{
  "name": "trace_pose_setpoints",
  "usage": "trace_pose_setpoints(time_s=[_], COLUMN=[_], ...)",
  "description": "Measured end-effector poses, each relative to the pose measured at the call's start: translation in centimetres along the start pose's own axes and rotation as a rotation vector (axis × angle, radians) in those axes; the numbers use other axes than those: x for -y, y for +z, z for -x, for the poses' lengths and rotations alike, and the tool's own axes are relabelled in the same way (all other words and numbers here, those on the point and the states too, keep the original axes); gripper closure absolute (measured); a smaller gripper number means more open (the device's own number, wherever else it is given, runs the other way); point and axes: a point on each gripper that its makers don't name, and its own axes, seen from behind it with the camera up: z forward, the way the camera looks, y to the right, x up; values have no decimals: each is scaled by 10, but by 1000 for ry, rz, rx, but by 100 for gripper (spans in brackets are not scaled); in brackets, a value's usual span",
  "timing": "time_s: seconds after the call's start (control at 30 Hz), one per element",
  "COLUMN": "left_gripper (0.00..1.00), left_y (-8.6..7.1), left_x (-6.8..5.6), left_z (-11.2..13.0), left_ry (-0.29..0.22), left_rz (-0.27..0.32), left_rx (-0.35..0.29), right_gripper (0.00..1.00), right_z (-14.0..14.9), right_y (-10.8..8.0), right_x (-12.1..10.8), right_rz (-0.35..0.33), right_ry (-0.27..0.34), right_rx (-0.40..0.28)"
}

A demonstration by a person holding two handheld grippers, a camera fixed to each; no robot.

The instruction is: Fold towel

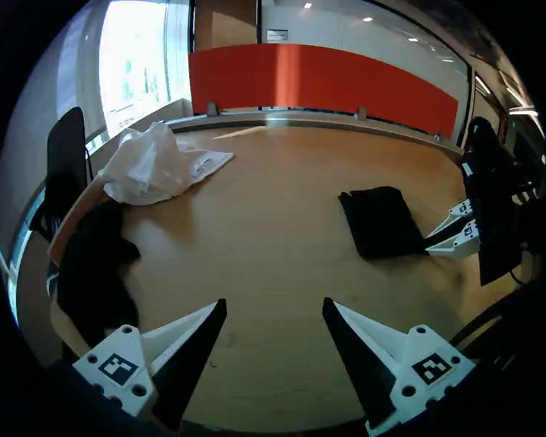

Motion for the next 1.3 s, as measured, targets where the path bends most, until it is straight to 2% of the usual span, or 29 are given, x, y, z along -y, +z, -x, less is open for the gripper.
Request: trace_pose_setpoints(time_s=[0.2, 0.6, 0.9, 1.3], left_gripper=[2, 2, 2, 2], left_y=[1, 1, 0, -5], left_x=[0, 2, 0, -1], left_z=[1, 1, -4, -13], left_ry=[2, 1, 6, 15], left_rz=[2, 6, 13, 23], left_rx=[3, 1, -13, -39], right_gripper=[94, 95, 95, 95], right_z=[0, -13, -53, -126], right_y=[-1, -10, -29, -59], right_x=[0, -5, -18, -41], right_rz=[-3, 7, 31, 73], right_ry=[-10, -26, -50, -103], right_rx=[4, -20, -77, -181])
